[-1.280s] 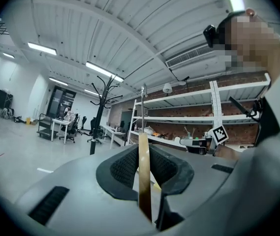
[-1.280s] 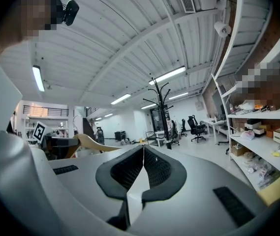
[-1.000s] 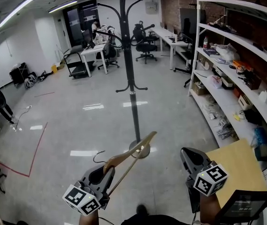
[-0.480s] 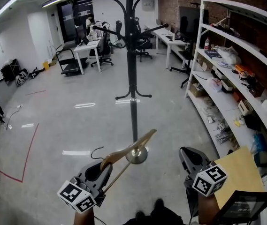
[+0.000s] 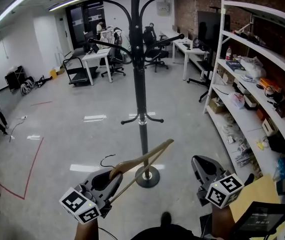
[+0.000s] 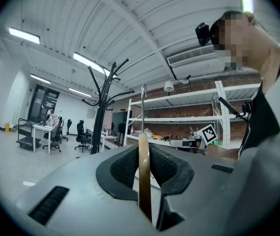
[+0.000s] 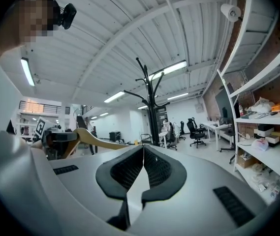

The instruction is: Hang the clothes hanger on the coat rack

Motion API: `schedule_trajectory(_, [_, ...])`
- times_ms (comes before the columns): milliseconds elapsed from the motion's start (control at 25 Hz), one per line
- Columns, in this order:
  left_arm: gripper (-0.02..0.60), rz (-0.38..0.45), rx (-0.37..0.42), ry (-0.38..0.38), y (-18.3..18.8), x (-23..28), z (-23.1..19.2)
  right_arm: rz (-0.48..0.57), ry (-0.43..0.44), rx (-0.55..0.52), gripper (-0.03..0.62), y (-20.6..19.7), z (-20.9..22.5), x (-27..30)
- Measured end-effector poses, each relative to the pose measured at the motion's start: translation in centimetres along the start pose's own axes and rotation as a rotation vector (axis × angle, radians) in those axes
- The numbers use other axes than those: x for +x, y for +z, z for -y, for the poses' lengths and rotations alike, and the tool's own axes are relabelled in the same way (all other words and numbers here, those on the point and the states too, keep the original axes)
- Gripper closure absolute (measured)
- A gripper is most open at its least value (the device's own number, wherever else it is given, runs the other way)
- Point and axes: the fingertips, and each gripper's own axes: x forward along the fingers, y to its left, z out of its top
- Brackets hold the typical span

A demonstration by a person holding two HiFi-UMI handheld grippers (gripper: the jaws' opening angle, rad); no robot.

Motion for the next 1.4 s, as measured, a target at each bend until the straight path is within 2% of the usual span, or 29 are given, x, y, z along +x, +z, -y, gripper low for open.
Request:
schedule_trajectory(240, [0.531,0.047,0.031,-0.036,4.5,5.2,-3.0,0.044,0.053,-0.025,0.586,3.0,4.5,4.2])
schedule_trajectory(400, [0.53,0.07,0.009,-0.05,6.6,8.3,-5.2,0.056,0.05,-0.018,0.586,3.6,7.8,5.9])
schedule_trajectory(600, [0.53,0.039,0.07,-0.087,9.3,11.1,-7.6,0.04,0.05,0.02,0.586,3.0,9.5,8.3])
schedule_trajectory(800, [0.53,0.006,0.116,-0.115,10.8,15.0,-10.9,0.061,0.009,0.014,0.587,4.2,11.6,10.9])
schedule_trajectory(1080, [0.531,-0.025,0.096,-0.196,11.5,18.7,-15.3,0.088,0.007,-0.016,0.586,6.0,10.9,15.2])
schedule_trajectory(1400, [0.53,-0.069,0.098,-0.291,10.8,22.2,-17.8,0.099,0.118,-0.066,0.586,7.8,7.5,20.8])
